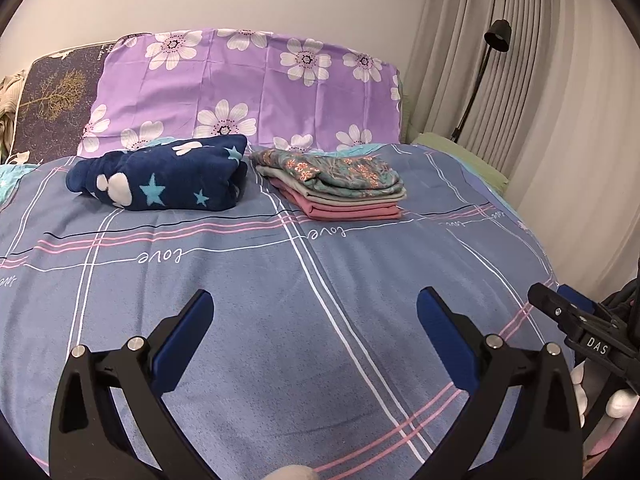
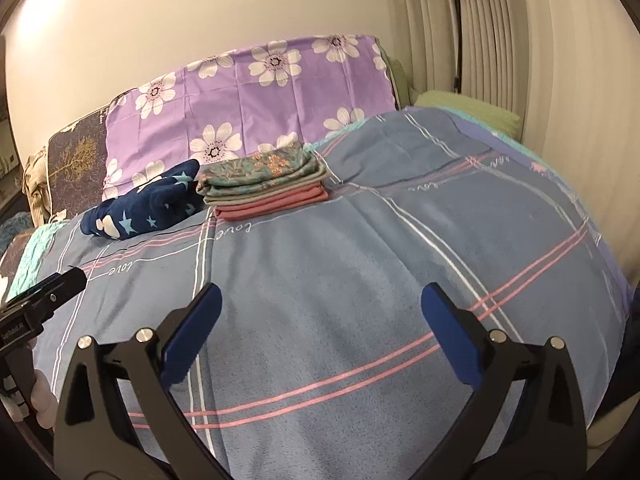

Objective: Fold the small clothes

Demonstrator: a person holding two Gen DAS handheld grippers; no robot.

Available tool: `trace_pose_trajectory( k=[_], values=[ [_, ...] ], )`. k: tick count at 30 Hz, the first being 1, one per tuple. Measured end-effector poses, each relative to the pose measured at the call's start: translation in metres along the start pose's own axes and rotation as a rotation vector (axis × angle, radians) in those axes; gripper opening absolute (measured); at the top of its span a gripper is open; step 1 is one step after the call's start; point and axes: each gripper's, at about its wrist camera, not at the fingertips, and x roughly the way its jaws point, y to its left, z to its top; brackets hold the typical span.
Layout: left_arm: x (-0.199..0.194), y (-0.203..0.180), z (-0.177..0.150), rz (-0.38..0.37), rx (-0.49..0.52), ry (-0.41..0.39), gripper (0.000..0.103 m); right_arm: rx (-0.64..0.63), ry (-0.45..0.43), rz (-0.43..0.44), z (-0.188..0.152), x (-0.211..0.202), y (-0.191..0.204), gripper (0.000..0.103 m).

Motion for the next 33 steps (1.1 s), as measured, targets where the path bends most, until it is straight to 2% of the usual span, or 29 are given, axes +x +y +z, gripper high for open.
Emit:
trace_pose_trajectory(
  k=[7, 16, 33],
  values=[
    [-0.006, -0.007, -0.001, -0.011, 0.021, -0.016, 0.102, -0.045, -0.027, 0.012, 0.002, -0.011, 0.014, 0.101],
    [-0.006, -0.02, -0.007, 0.021, 0.08, -0.006, 0.102, -0.047, -0.027, 0.01, 0.003, -0.012, 0.015, 0.101],
    [-0.002, -0.031, -0.013, 0.031, 0.137, 0.007, 0.102, -0.054, -0.018, 0.002, 0.004, -0.009, 0.013, 0.101]
  ],
)
